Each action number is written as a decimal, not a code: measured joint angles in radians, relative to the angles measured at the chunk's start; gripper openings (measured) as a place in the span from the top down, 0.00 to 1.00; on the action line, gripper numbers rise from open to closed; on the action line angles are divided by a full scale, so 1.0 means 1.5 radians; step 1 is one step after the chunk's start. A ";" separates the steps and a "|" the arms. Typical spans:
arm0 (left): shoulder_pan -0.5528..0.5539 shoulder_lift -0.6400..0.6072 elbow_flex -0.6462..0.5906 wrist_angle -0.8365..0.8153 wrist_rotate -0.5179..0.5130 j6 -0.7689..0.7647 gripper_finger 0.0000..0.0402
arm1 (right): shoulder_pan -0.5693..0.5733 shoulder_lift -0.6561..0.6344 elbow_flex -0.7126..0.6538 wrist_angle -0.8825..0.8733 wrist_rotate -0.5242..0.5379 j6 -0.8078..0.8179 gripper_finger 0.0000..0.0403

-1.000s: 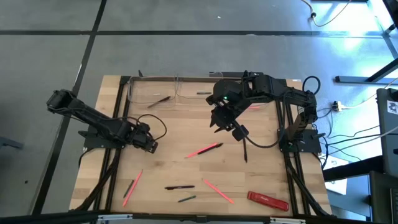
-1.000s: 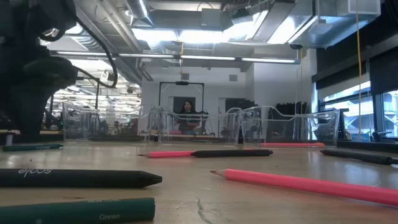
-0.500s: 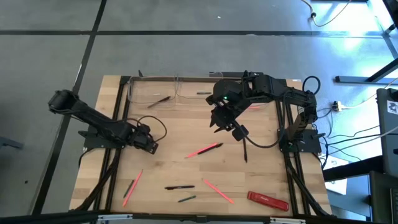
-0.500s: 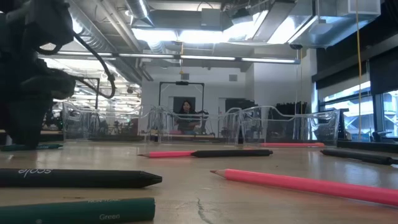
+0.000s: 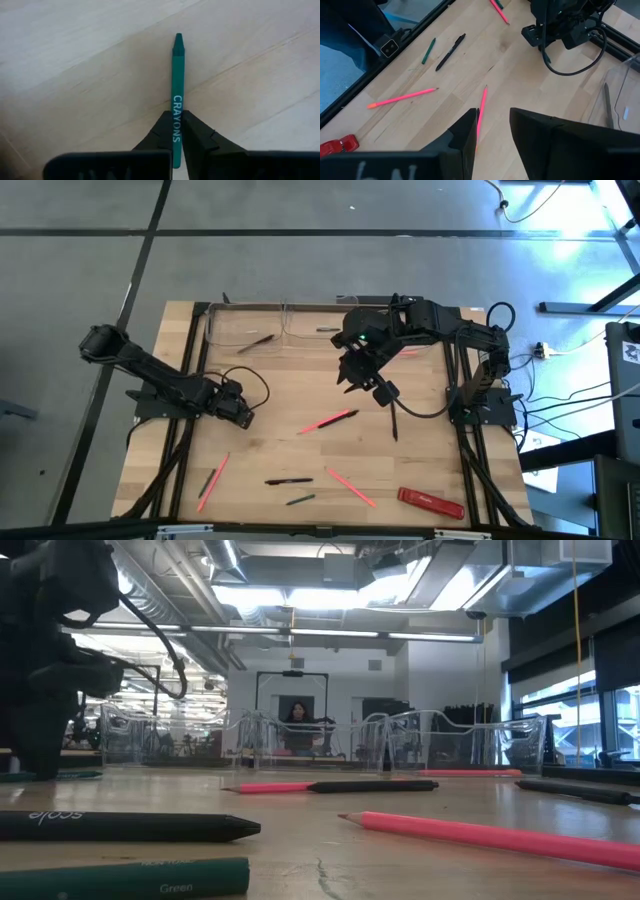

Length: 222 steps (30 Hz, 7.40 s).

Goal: Sort crayons/erasers/pens/pencils in bins
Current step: Put the green crayon into the middle transparent bin, then put the pink pencil into the right transparent bin

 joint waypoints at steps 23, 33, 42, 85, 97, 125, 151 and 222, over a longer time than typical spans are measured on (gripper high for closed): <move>0.076 -0.043 0.240 -0.009 -0.054 0.305 1.00 | 0.000 0.000 0.000 -0.037 0.059 0.000 0.70; 0.320 -0.020 0.400 0.005 -0.037 0.729 1.00 | 0.000 0.000 0.000 -0.018 0.075 0.014 0.70; 0.555 0.120 0.445 0.163 0.113 1.009 0.99 | -0.004 0.000 0.000 0.005 0.127 0.049 0.70; 0.609 0.285 0.448 0.330 0.125 1.052 0.79 | -0.029 -0.015 0.000 -0.079 0.175 0.201 0.70; 0.426 0.031 0.448 0.056 0.028 0.973 0.79 | -0.023 -0.090 -0.098 -0.129 0.176 0.295 0.70; 0.066 -0.021 0.448 -0.146 -0.071 0.519 0.79 | 0.038 -0.273 -0.821 0.611 0.204 0.201 0.70; 0.066 -0.021 0.448 -0.125 -0.078 0.521 0.79 | 0.037 -0.039 -0.919 0.878 0.204 0.184 0.70; 0.066 -0.021 0.448 -0.111 -0.105 0.526 0.79 | -0.142 -0.499 -0.772 0.267 0.414 0.395 0.94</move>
